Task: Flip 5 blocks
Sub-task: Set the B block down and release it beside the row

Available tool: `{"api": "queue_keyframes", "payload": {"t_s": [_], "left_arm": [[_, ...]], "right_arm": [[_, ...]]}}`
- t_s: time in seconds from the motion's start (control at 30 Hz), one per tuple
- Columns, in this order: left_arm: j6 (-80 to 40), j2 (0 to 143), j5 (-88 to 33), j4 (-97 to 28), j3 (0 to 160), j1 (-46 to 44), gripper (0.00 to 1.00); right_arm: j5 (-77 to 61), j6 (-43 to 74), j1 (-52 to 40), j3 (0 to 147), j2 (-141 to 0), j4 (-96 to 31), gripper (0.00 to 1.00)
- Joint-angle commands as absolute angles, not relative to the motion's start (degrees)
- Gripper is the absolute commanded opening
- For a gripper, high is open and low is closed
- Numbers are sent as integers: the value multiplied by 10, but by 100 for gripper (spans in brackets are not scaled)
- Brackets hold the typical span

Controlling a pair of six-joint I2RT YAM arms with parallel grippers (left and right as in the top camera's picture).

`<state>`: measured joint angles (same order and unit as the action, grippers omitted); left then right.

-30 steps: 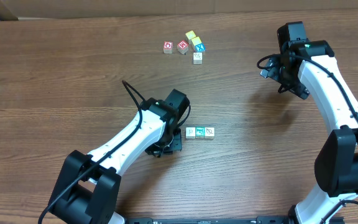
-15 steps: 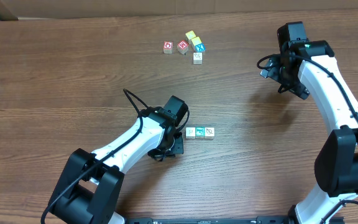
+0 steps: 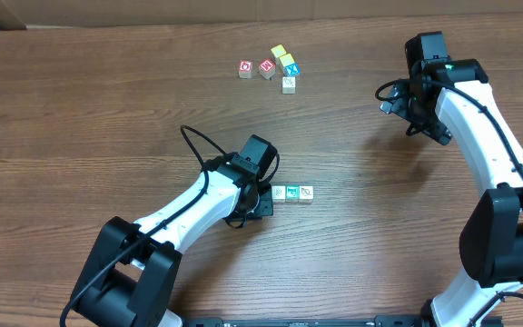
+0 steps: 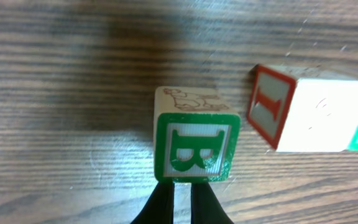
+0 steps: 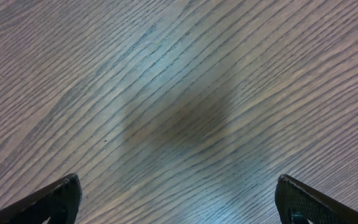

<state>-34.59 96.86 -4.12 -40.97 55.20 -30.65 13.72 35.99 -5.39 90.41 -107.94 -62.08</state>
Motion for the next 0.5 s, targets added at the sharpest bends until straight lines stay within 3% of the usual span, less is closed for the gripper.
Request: {"api": "queue_keyframes", "payload": {"t_s": [0.0,0.47], "left_arm": [[-347,959,-46,-402,549,-308,4],[-319,957,-18,-501,660,-307,4]], "right_arm": [[140,360,-55,907,-1066,-618,100],[140,360,-55,907,-1066,-618,100]]}}
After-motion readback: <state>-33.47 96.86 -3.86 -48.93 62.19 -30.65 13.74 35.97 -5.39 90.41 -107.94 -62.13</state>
